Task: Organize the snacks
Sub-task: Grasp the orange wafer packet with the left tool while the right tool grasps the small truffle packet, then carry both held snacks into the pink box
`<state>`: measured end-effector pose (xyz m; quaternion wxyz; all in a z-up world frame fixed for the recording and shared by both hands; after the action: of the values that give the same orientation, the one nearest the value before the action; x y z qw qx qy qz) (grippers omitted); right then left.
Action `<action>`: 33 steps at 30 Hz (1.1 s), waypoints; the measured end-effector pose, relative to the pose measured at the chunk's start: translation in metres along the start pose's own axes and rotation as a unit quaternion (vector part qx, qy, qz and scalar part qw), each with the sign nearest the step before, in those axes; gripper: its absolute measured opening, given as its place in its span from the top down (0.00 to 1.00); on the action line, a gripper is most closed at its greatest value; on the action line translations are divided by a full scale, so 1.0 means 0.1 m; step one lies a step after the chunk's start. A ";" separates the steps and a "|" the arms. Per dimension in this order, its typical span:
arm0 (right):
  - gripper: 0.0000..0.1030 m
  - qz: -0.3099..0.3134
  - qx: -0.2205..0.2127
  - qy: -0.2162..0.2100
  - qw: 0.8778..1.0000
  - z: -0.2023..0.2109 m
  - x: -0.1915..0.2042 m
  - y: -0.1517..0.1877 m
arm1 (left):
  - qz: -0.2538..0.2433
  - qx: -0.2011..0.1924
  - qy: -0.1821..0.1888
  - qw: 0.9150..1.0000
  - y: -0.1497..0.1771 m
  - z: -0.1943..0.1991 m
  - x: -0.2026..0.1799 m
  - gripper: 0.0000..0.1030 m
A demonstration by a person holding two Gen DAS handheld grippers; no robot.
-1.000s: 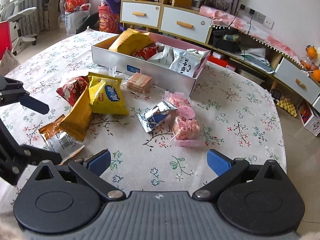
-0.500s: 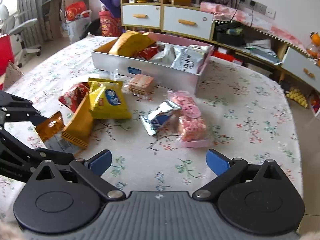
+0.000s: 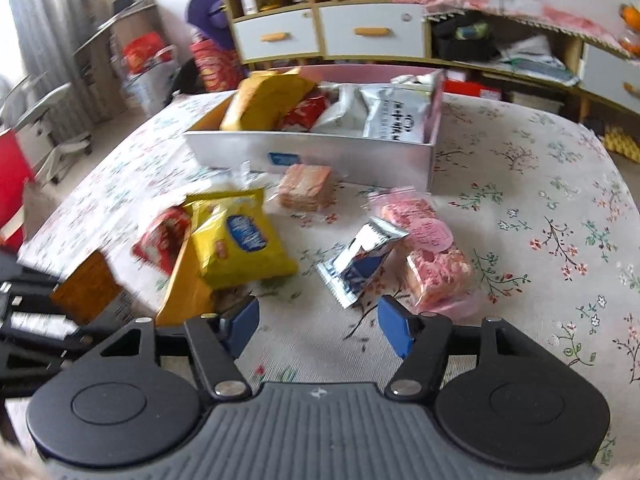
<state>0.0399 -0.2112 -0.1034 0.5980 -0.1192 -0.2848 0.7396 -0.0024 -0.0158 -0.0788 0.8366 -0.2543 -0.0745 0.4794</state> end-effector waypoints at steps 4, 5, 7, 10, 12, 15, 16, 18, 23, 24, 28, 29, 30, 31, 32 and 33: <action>0.45 -0.030 -0.018 0.009 0.999 -0.02 -0.06 -0.06 | 0.009 -0.025 0.021 0.999 0.05 0.02 0.09 0.82; 0.47 -0.036 -0.020 0.010 0.999 -0.02 -0.07 -0.08 | 0.011 -0.027 0.027 0.999 0.06 0.02 0.12 0.82; 0.50 -0.048 -0.026 0.011 0.998 -0.03 -0.09 -0.10 | 0.018 -0.032 0.037 0.999 0.07 0.02 0.15 0.82; 0.56 -0.059 -0.027 0.013 0.998 -0.05 -0.11 -0.13 | 0.031 -0.039 0.055 0.997 0.06 0.04 0.21 0.82; 0.60 -0.061 -0.026 0.017 0.998 -0.06 -0.10 -0.15 | 0.036 -0.040 0.065 0.996 0.05 0.05 0.24 0.82; 0.70 -0.063 -0.020 0.020 0.998 -0.09 -0.07 -0.17 | 0.045 -0.036 0.071 0.996 0.04 0.04 0.28 0.82; 0.75 -0.062 -0.017 0.022 0.998 -0.10 -0.05 -0.17 | 0.047 -0.034 0.070 0.996 0.04 0.04 0.29 0.82; 0.80 -0.058 -0.013 0.026 0.998 -0.10 -0.02 -0.18 | 0.050 -0.031 0.067 0.996 0.05 0.04 0.31 0.82; 0.85 -0.046 -0.016 0.027 0.998 -0.06 0.06 -0.23 | 0.057 -0.027 0.051 0.997 0.06 0.07 0.36 0.86; 0.85 -0.046 -0.017 0.026 0.998 -0.05 0.06 -0.24 | 0.059 -0.026 0.050 0.997 0.05 0.07 0.38 0.87; 0.88 -0.049 -0.018 0.024 0.998 -0.03 0.08 -0.26 | 0.070 -0.023 0.047 0.996 0.02 0.11 0.42 0.90; 0.94 -0.050 -0.017 0.024 0.998 -0.03 0.08 -0.27 | 0.072 -0.023 0.046 0.996 0.01 0.12 0.42 0.90; 0.94 -0.052 -0.016 0.022 0.998 -0.03 0.07 -0.27 | 0.073 -0.023 0.046 0.996 -0.01 0.12 0.43 0.90; 0.94 -0.054 -0.016 0.020 0.998 -0.02 0.07 -0.27 | 0.074 -0.021 0.044 0.996 -0.02 0.13 0.43 0.91; 0.94 -0.055 -0.016 0.018 0.998 -0.02 0.07 -0.28 | 0.074 -0.019 0.041 0.996 -0.02 0.13 0.43 0.91; 0.94 -0.053 -0.014 0.016 0.998 -0.03 0.08 -0.28 | 0.076 -0.016 0.038 0.996 -0.03 0.13 0.43 0.91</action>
<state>0.0618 -0.1994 -0.0887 0.6393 -0.1240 -0.2910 0.7009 0.0177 0.0236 -0.0715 0.7960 -0.2904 -0.0305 0.5302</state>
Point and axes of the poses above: each gripper's, at about its wrist camera, not at the fingertips, and z roughly against the way its jaws point, x to its left, y to its underside, the point moved 2 cm from there along -z, roughly the way its jaws point, and after that the axes turned 9 degrees about x, right-handed, at the moved point
